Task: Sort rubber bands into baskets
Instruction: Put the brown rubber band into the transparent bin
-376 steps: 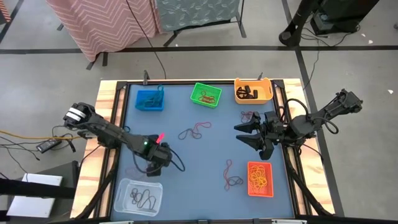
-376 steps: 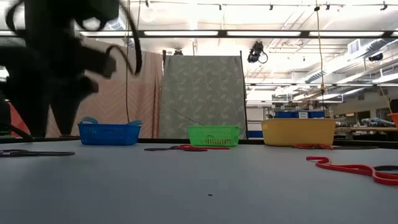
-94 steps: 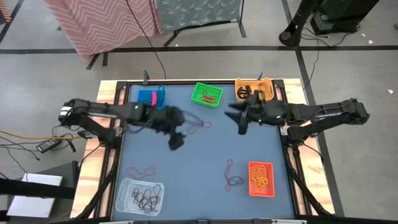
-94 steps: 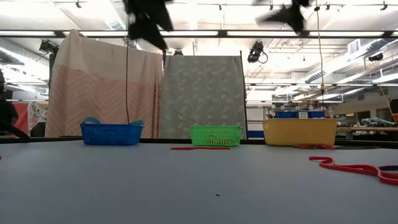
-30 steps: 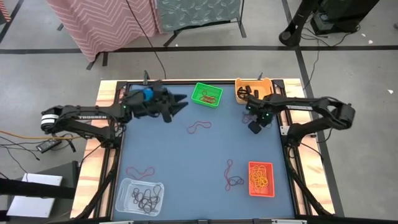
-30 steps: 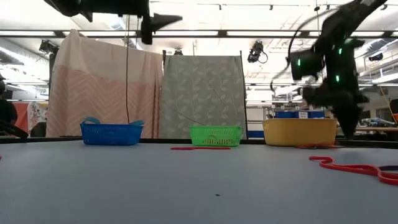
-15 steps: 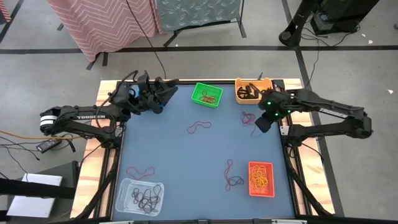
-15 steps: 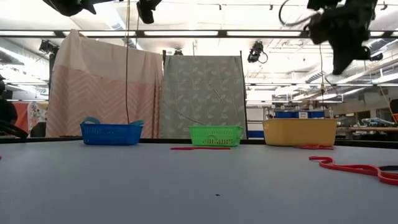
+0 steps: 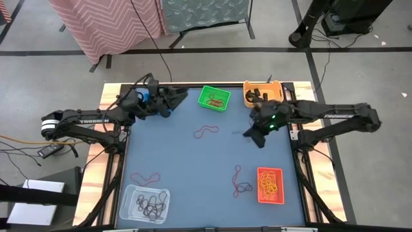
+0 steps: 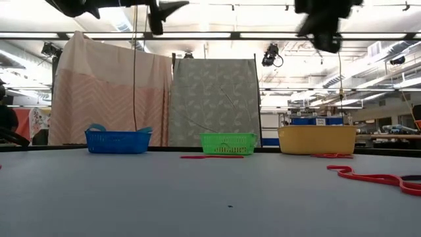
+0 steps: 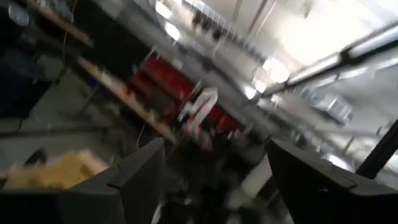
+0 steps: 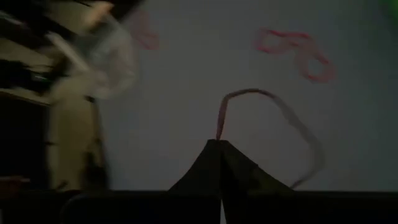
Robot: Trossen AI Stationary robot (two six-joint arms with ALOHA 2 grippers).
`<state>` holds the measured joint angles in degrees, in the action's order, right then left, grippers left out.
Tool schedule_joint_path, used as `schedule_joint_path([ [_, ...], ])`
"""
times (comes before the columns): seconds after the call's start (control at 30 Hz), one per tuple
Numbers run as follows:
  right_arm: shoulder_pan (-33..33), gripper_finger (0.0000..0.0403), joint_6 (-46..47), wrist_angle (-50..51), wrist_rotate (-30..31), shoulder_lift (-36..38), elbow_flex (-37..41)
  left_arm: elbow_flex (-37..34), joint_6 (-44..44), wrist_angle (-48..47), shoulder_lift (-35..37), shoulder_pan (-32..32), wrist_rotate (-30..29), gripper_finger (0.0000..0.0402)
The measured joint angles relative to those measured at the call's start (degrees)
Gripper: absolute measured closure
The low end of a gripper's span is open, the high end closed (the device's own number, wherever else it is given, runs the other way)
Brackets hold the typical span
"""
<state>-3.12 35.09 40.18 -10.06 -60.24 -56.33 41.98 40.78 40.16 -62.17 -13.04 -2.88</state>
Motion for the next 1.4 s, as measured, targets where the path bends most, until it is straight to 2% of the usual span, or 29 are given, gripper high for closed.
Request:
schedule_joint_path([
  [0.1, 3.92, 0.0401, 3.59, -9.81, -0.11, -4.22, -0.01, 0.00, 0.58, -5.86, -0.02, 0.00, 4.55, 0.0115],
  [0.33, 11.84, 0.0401, 15.22, -38.10, 1.61, -17.34, -0.03, 0.00, 1.19, -20.87, -0.02, 0.04, 20.25, 0.0115],
  [0.53, 17.06, 0.0401, 23.94, -69.37, 8.72, -31.36, -0.32, 0.00, -7.40, -31.43, -0.02, 0.02, 23.15, 0.0115],
  [0.6, 18.19, 0.0401, 24.95, -74.95, 10.68, -35.92, -2.57, 0.00, -9.98, -33.26, -0.02, 0.02, 23.12, 0.0115],
  [0.7, 19.51, 0.0401, 25.18, -75.97, 11.78, -42.11, -8.84, 0.00, -12.23, -34.43, -0.02, 0.02, 23.13, 0.0115],
  [0.87, 20.60, 0.0400, 21.88, -75.95, 9.41, -51.85, -21.96, 0.00, -15.28, -35.29, -0.02, 0.02, 21.91, 0.0115],
  [1.07, 20.82, 0.0400, 20.11, -74.57, 4.77, -61.84, -35.47, 0.00, -15.92, -35.60, -0.02, 0.02, 20.01, 0.0115],
  [1.4, 20.90, 0.0400, 21.07, -72.29, -4.56, -76.02, -51.71, 0.00, -15.11, -35.40, -0.02, 0.02, 19.10, 0.0115],
])
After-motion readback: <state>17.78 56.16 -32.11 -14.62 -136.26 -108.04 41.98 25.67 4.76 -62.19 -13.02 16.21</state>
